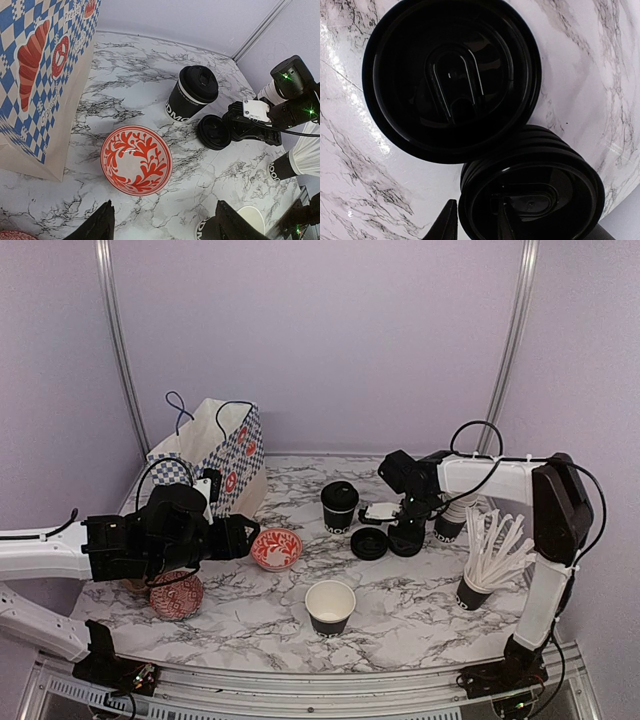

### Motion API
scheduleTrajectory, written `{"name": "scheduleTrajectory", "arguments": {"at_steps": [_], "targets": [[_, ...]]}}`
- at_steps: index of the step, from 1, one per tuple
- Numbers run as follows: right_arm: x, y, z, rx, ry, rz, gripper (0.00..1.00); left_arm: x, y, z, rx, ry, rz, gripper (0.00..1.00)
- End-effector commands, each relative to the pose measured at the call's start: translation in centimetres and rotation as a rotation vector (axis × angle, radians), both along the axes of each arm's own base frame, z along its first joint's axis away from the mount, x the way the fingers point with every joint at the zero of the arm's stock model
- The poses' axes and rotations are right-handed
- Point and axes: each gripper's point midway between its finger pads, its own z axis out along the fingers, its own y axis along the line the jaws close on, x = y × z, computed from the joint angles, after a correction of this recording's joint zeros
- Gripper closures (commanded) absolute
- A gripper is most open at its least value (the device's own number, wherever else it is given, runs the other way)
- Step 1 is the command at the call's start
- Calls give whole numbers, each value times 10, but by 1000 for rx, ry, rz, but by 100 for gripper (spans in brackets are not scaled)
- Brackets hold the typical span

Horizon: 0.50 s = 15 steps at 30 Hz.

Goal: Pack the takeout coffee

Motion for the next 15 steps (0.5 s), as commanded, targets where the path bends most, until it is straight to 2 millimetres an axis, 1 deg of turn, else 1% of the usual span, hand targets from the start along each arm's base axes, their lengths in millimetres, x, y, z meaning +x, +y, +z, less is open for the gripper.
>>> {"name": "scheduleTrajectory", "arguments": {"at_steps": [1, 6, 12, 15], "targets": [[3, -1, 1, 9, -18, -34, 75, 0, 3, -4, 2, 6, 5, 30], [5, -5, -3, -10, -26, -47, 76, 0, 1, -4, 0, 10, -2, 30], [7, -6, 0, -12, -46, -53, 87, 0, 2, -4, -4, 11, 1, 30], [8, -6, 2, -10, -53, -55, 90, -1, 2, -5, -5, 14, -2, 30]]}}
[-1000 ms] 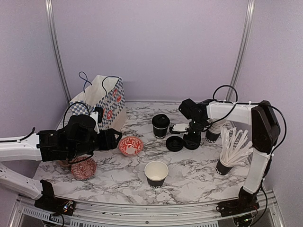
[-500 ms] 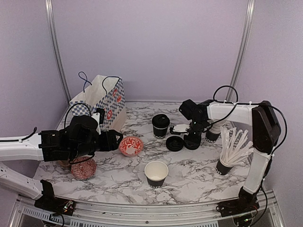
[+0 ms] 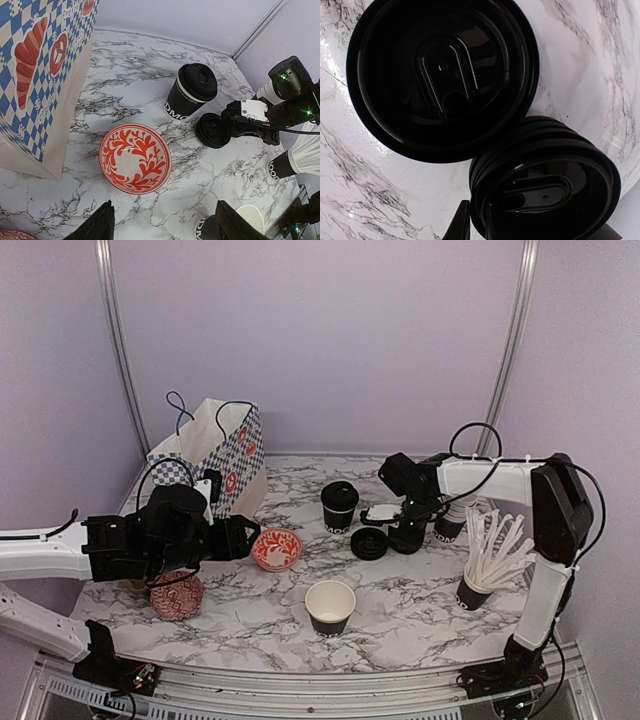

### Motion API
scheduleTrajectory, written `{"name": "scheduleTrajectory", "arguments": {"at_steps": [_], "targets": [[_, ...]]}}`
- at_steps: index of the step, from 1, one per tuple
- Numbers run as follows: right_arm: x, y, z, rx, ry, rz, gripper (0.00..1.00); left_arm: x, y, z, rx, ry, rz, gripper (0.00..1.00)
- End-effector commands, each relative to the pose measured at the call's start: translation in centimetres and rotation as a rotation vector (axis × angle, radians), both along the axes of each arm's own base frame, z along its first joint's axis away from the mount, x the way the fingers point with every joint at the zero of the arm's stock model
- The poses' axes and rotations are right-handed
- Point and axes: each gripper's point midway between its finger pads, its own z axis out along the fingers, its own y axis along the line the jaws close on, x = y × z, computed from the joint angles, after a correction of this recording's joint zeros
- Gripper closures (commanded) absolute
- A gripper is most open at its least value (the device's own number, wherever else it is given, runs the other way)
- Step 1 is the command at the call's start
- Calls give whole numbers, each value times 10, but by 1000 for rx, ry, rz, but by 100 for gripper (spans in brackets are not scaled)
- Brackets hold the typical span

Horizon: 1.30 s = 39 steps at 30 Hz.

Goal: Pack the takeout coffee

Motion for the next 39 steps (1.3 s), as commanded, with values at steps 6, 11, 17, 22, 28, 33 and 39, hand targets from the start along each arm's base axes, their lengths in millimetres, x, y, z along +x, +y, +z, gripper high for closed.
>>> {"name": "scheduleTrajectory", "arguments": {"at_steps": [6, 11, 17, 22, 28, 33, 39], "targets": [[15, 5, 40, 54, -94, -35, 100, 0, 3, 0, -8, 1, 4, 30], [17, 14, 80, 135, -146, -44, 100, 2, -1, 2, 4, -9, -7, 30], [10, 35, 114, 291, -132, -28, 100, 3, -16, 12, 14, -64, -90, 30], [13, 44, 146, 371, -185, -8, 100, 6, -31, 31, 24, -135, -156, 30], [48, 18, 139, 277, -314, -74, 94, 6, -39, 28, 17, -118, -172, 30], [83, 5, 120, 281, -279, -168, 94, 3, -40, 27, -3, -106, -180, 30], [136, 1, 98, 303, -228, -270, 68, 0, -36, 24, -8, -103, -180, 30]]}}
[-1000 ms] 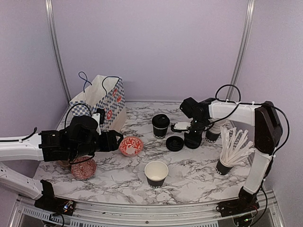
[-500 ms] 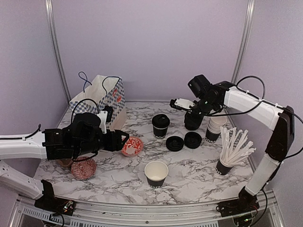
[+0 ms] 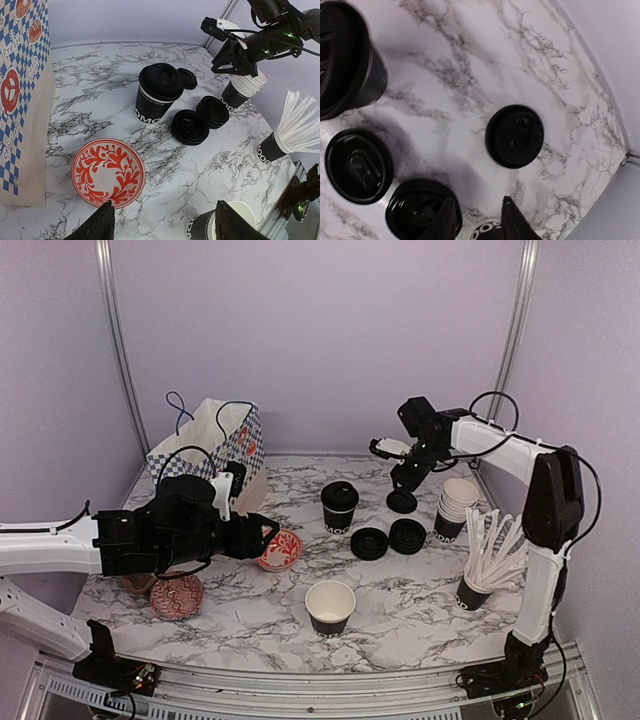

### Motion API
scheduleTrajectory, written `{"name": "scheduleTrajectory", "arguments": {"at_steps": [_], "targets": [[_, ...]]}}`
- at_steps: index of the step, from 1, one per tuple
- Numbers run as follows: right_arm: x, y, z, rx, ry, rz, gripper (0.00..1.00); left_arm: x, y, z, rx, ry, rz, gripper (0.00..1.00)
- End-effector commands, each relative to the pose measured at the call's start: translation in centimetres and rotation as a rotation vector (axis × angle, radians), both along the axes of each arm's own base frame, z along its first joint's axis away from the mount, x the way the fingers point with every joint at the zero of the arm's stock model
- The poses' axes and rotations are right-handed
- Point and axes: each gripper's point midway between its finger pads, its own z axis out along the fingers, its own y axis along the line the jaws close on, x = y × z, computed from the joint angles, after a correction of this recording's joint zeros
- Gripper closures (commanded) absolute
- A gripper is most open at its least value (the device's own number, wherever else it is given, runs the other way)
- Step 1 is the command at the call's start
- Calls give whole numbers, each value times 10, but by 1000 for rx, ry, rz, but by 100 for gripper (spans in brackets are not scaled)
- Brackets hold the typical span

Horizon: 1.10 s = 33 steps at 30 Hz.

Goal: Pack the takeout coffee

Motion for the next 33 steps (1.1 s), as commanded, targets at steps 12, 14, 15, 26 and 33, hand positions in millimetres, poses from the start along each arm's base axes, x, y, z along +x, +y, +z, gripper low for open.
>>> {"name": "scheduleTrajectory", "arguments": {"at_steps": [12, 14, 15, 26, 33], "targets": [[85, -14, -62, 87, 130, -161, 18, -5, -1, -7, -16, 9, -30, 30], [86, -18, -70, 92, 152, -169, 16, -3, -4, -5, -32, 0, -34, 31], [86, -20, -73, 92, 159, -173, 15, -3, -5, -5, -31, 0, -36, 30], [87, -29, -102, 53, 201, -196, 15, -3, -8, -14, -21, 15, -39, 30], [104, -42, -108, 37, 167, -245, 14, -3, -7, -16, -20, 22, -36, 30]]}}
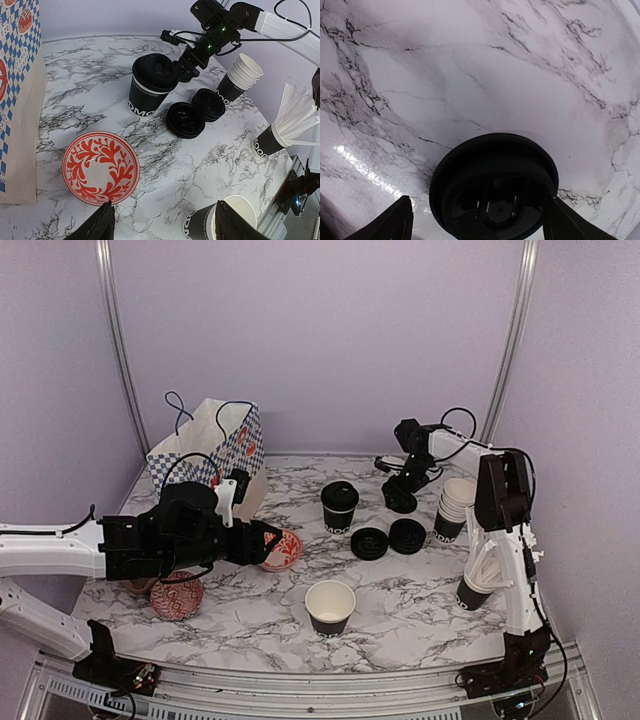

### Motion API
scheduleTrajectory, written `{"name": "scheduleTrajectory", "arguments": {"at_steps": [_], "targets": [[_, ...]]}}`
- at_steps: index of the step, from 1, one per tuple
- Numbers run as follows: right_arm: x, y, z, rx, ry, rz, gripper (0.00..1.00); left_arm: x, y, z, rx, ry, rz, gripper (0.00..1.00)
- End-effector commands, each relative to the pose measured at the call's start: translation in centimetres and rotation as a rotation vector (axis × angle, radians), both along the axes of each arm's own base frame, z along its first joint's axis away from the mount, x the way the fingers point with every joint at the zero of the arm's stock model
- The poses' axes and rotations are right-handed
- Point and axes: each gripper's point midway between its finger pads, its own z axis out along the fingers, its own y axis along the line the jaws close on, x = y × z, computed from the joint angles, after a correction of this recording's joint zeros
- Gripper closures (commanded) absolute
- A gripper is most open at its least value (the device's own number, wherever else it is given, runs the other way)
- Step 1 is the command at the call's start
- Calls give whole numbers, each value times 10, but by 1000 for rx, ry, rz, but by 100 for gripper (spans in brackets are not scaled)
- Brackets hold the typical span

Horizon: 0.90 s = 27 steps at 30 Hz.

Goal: Pack the takeout coffee

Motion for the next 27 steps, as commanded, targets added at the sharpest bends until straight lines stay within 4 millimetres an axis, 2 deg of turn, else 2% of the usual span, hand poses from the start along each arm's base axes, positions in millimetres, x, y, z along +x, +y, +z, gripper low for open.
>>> {"name": "scheduleTrajectory", "arguments": {"at_steps": [1, 7, 13, 21, 27], "targets": [[18, -13, 4, -8, -40, -53, 14, 1, -2, -4, -9, 3, -3, 30], [17, -9, 2, 14, -29, -49, 14, 1, -3, -6, -12, 14, -7, 30], [25, -13, 17, 4, -82, -62, 13, 0, -6, -8, -16, 21, -12, 30], [17, -18, -11, 12, -2, -76, 12, -2, -5, -9, -21, 27, -16, 30], [11, -19, -21, 36, 40, -78, 13, -2, -4, -8, -22, 30, -14, 30]]}}
